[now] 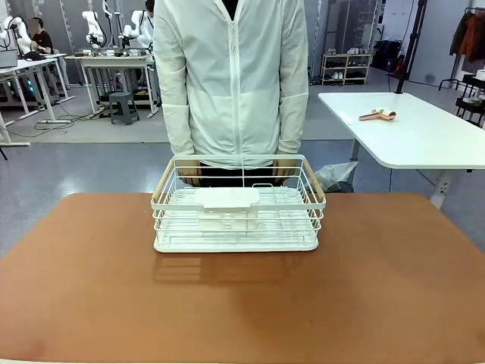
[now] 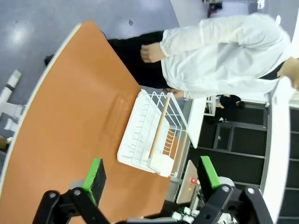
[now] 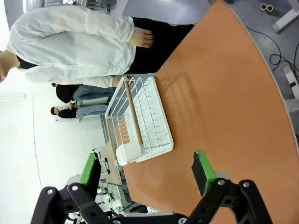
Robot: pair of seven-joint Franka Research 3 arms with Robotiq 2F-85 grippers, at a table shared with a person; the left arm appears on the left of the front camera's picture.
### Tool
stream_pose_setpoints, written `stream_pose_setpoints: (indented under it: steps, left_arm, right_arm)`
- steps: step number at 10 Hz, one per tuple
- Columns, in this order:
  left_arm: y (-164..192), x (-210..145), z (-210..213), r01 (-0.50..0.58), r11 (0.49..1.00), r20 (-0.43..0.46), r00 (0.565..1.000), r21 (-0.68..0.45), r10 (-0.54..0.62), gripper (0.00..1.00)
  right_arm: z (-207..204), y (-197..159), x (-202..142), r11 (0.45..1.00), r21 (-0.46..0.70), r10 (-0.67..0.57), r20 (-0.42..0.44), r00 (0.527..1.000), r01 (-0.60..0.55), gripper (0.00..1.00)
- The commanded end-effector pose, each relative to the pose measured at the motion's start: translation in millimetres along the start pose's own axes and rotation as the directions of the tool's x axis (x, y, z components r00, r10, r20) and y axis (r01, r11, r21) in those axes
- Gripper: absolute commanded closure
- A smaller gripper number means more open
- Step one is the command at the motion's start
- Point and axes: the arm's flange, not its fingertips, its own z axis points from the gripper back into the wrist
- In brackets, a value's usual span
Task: Clean the table.
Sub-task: Pick up the Lint Roller when the human hands it over.
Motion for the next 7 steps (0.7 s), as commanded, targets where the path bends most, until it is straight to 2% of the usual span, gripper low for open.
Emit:
stream_pose_setpoints:
  steps: [1, 7]
  left_arm:
    - [6.3, 2.2, 14.0, 0.002, 1.000, 0.016, 1.000, -0.017, -0.002, 0.00]
    - [6.3, 2.2, 14.0, 0.002, 1.000, 0.016, 1.000, -0.017, -0.002, 0.00]
  right_arm:
    - [19.5, -3.0, 0.6, 1.000, 0.025, -0.002, 0.030, 1.000, 0.002, 0.00]
    - [19.5, -3.0, 0.6, 1.000, 0.025, -0.002, 0.030, 1.000, 0.002, 0.00]
